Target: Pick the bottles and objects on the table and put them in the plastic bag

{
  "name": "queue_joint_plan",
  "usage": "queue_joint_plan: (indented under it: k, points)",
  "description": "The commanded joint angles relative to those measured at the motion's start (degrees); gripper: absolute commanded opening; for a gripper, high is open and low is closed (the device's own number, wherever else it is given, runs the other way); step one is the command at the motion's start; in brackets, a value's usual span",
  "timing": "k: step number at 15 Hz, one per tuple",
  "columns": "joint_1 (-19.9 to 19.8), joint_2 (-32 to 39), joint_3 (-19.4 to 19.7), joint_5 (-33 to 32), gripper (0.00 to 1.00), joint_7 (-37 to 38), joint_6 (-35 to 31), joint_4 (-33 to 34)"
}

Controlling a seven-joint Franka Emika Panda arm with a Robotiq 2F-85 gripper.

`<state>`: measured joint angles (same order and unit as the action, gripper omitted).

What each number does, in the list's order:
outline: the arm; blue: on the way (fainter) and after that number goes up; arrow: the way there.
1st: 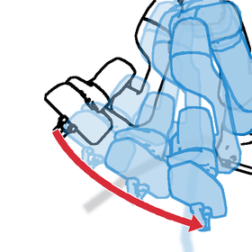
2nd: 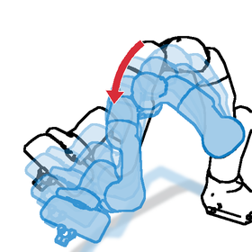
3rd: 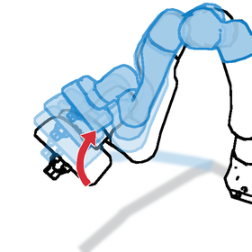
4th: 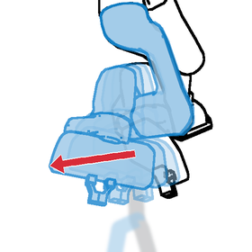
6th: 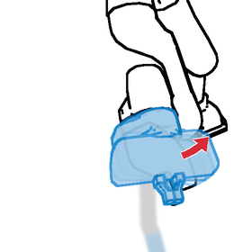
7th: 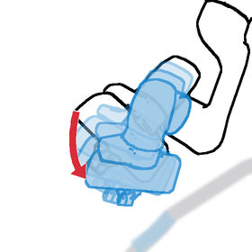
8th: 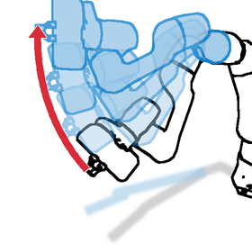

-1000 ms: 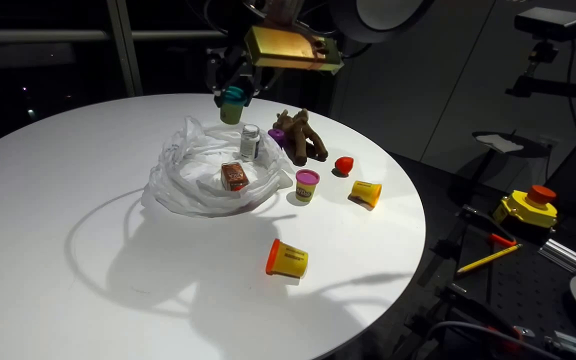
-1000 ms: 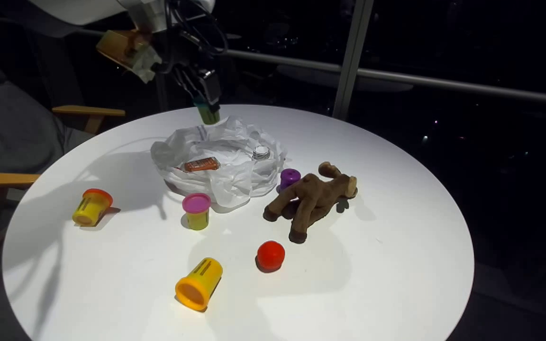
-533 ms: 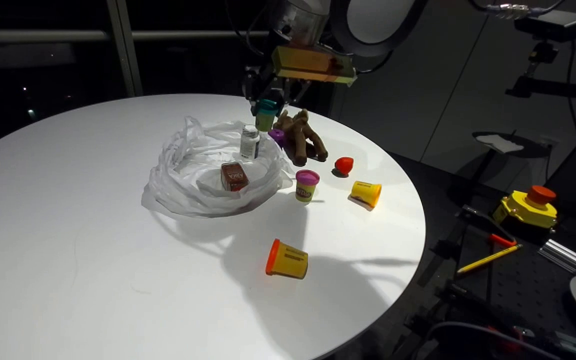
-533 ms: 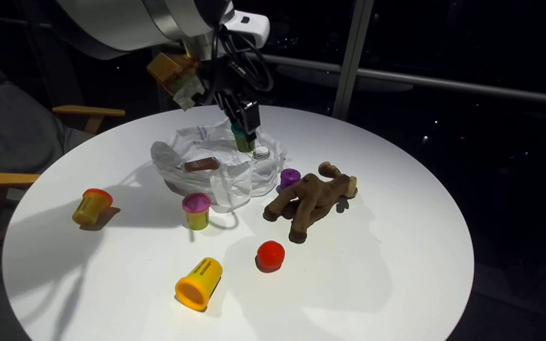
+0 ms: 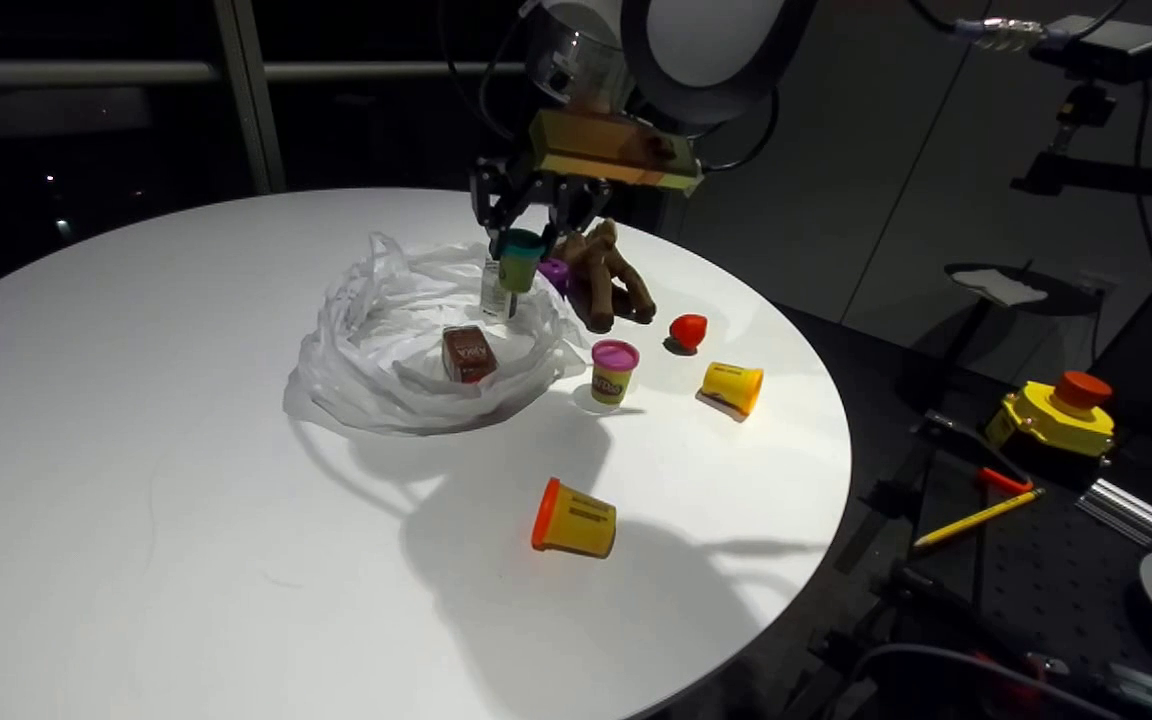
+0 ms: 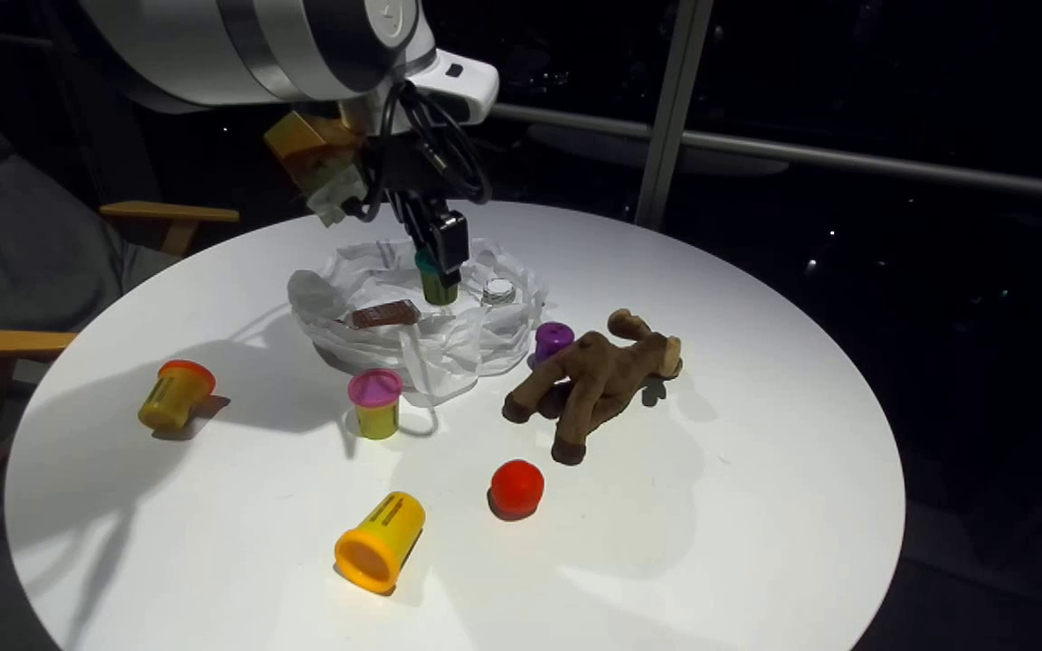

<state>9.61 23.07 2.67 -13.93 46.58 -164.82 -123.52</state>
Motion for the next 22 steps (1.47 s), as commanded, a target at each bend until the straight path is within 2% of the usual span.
queue_joint_plan:
  k: [1,7,9,11,13,14,17,19,20,22]
  points:
    - [1.4,3.5,1.2,4.4,0.23,-3.4,-0.3,1.5]
    - [2.3,9.2,2.6,8.8,0.23,-5.6,-2.3,3.6]
    - [3.3,8.4,3.0,9.8,0.74,-6.0,-2.4,3.1]
    - [5.2,6.1,3.8,10.0,0.77,-5.8,-2.8,1.6]
    - [7.9,2.1,4.6,9.3,0.94,-5.1,-3.0,-0.9]
    - [10.4,0.3,6.1,7.8,1.00,-4.1,-3.4,-2.1]
    - [16.8,-6.5,8.2,3.9,1.00,-2.8,-2.5,-7.1]
    - [18.5,-11.2,6.4,1.0,1.00,-3.6,-0.4,-11.5]
    - [18.3,-13.5,4.3,0.3,1.00,-4.7,0.8,-14.0]
    - [15.4,-16.1,-2.5,3.5,1.00,-10.2,2.8,-18.9]
